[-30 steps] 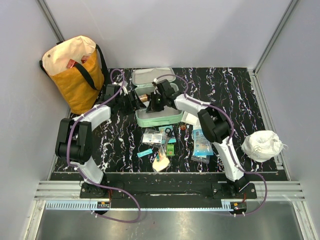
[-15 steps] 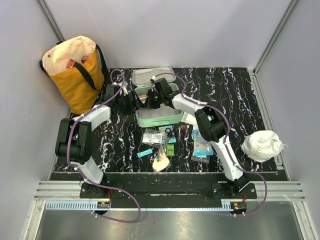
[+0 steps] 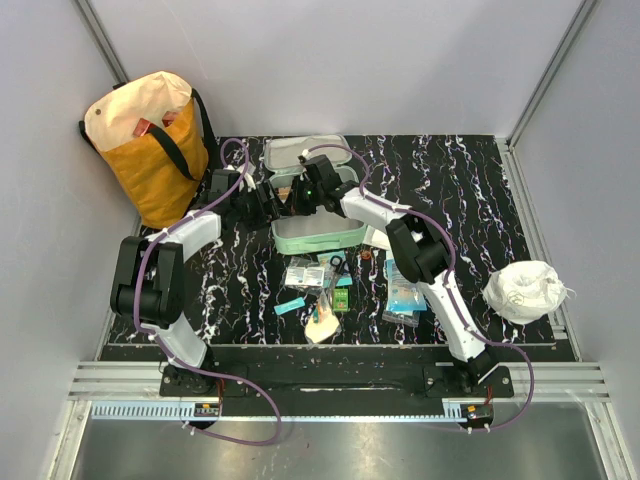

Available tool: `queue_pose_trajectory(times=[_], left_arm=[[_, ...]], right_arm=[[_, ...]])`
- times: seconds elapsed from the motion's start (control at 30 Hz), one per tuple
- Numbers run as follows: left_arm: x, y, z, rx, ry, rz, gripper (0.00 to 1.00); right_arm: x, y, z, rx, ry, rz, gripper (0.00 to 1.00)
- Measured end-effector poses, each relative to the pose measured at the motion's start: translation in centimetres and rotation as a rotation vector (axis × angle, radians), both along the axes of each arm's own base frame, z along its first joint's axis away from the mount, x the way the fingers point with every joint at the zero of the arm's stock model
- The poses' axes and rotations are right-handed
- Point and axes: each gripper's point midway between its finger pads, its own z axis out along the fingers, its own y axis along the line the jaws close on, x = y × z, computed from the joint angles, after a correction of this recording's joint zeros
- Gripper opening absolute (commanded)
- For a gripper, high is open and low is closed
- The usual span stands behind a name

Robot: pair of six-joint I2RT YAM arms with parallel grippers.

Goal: Organize the medicine kit
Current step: Adjust the pill bottle in the medicine box, then pick up the medical item at the center of the board.

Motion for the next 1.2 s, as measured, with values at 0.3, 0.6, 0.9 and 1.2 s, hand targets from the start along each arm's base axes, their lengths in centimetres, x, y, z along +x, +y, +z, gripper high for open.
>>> queue_pose_trajectory(times=[0.3, 0.6, 0.9, 1.2], left_arm=[[-0.1, 0.0, -0.1, 0.002, 0.003, -0.003, 0.86], [-0.3, -0.7, 1.4, -0.037, -0.023, -0.028, 0.97], [0.0, -0.6, 3.3, -0.043, -0.085, -0.033, 0.99], [0.8, 1.6, 2.4, 0.026, -0.085, 0.036, 0.99]], right_arm=[[-0.2, -0.1, -0.1, 0.003, -0.047, 0.015, 0.39], [-0.1, -2.1, 2.8, -0.019, -0.122, -0.016, 0.44], [0.0, -12.2, 9.2, -0.006, -0.203, -0.185, 0.59], [2.3, -17.8, 14.4, 0.048, -0.300, -0.281, 0.60]])
